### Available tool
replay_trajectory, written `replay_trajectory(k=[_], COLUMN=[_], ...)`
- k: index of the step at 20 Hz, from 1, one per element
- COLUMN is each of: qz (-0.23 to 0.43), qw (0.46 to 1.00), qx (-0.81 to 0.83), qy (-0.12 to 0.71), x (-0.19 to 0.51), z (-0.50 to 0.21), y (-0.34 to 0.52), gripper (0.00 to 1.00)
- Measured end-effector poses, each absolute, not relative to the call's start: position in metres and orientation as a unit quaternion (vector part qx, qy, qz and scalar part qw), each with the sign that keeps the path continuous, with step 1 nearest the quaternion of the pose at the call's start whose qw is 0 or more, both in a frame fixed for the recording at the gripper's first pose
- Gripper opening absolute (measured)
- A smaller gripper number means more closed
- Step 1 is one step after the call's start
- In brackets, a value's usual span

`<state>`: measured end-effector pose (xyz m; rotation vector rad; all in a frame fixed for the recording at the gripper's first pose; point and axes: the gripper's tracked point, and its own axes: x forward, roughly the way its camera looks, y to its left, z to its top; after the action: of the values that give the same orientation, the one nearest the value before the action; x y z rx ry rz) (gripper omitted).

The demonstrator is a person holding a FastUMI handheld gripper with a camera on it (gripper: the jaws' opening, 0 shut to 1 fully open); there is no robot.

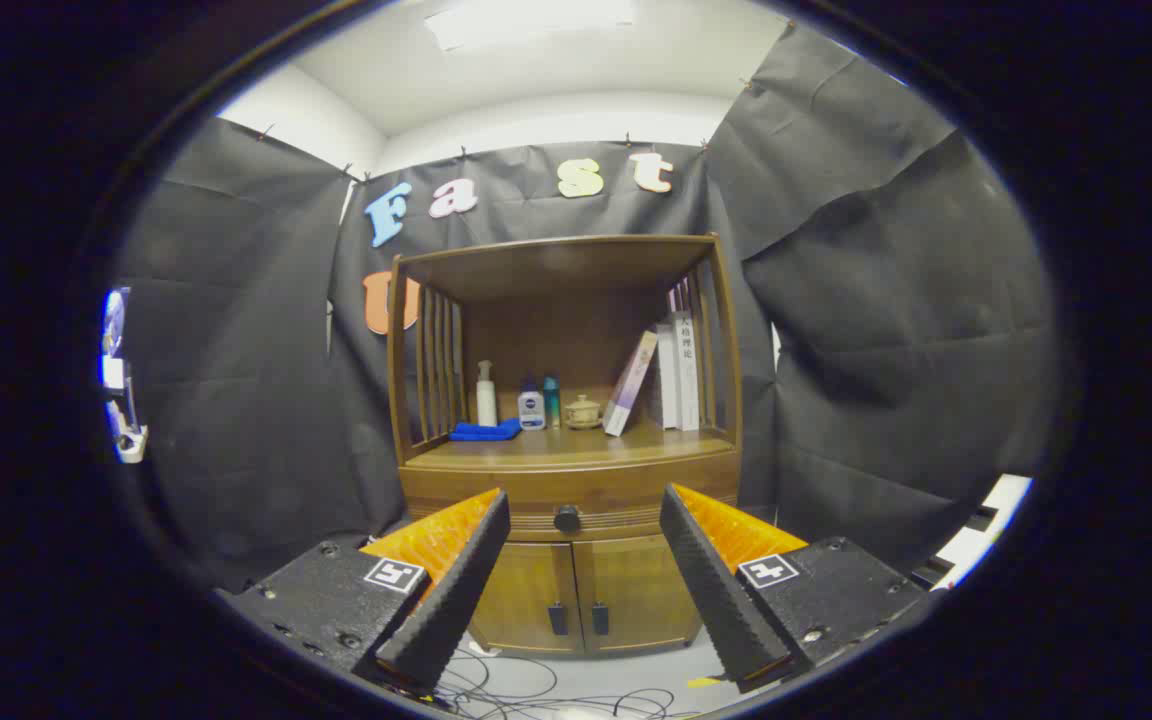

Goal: Pull open the drawer, take out the items inside it, and place them on the countertop above the cabinet.

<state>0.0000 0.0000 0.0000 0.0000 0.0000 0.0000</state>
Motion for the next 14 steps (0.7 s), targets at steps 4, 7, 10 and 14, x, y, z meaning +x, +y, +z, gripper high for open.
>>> replay_trajectory(k=[4,7,10,14], qz=[0.007,0.005,0.008,0.013], qw=[1.0,1.0,1.0,1.0], qx=[0.0,-0.001,-0.006,-0.006], qy=[0.004,-0.002,0.003,0.014], x=[-0.003,-0.005,-0.005,0.0], z=[0.001,0.006,0.002,-0.005], y=[0.004,0.001,0.004,0.005], gripper=[0.99,0.99,0.99,0.99])
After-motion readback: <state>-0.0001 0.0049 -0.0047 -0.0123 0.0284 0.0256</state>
